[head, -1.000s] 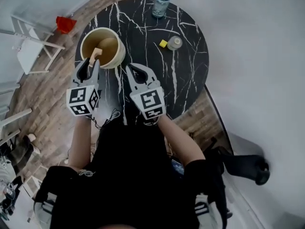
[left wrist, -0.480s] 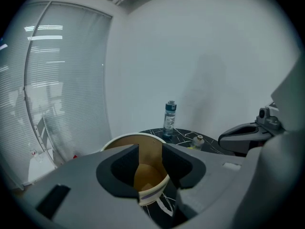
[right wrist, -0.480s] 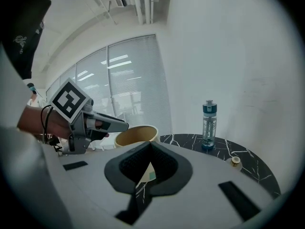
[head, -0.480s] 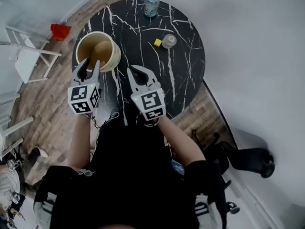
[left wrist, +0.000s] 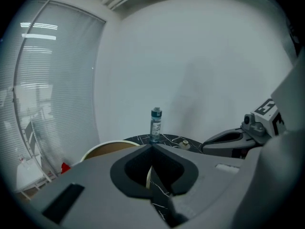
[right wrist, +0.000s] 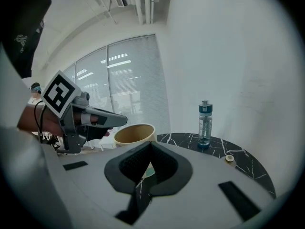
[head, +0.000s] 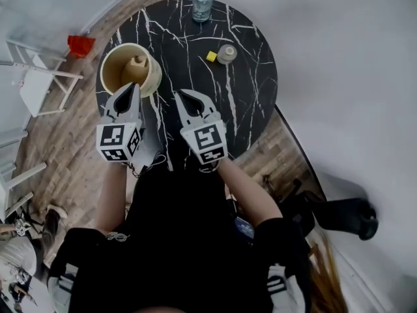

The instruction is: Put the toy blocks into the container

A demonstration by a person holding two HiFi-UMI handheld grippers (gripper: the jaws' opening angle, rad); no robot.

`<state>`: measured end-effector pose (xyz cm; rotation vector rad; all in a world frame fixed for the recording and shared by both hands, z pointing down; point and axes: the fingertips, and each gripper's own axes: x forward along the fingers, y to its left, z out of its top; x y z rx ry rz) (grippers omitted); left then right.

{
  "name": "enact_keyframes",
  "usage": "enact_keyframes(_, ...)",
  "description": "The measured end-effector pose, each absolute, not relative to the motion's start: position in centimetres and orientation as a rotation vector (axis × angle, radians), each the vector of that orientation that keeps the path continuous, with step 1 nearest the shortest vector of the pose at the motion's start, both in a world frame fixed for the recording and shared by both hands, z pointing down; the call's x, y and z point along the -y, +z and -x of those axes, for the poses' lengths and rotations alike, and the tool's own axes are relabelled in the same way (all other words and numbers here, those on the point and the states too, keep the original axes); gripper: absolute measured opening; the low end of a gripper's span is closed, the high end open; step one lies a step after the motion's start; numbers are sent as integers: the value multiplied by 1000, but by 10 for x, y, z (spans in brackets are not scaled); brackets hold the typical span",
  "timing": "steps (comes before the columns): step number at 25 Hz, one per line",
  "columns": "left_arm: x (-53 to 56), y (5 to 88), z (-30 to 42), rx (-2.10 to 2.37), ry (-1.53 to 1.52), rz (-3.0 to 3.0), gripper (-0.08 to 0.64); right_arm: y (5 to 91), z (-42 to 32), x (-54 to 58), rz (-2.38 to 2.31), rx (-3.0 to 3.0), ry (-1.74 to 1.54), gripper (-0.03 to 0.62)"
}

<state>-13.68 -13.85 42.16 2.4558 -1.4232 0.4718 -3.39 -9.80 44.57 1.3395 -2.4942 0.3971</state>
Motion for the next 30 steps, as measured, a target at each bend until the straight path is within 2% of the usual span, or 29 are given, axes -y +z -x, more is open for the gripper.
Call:
enact_keyframes(17, 124, 441, 38, 961, 540, -2650, 0, 460, -22, 80, -1630, 2281, 456, -3)
enact_keyframes(30, 137, 484, -35, 1109, 674, -2486, -1, 486, -124, 101, -1542, 2356, 511, -3)
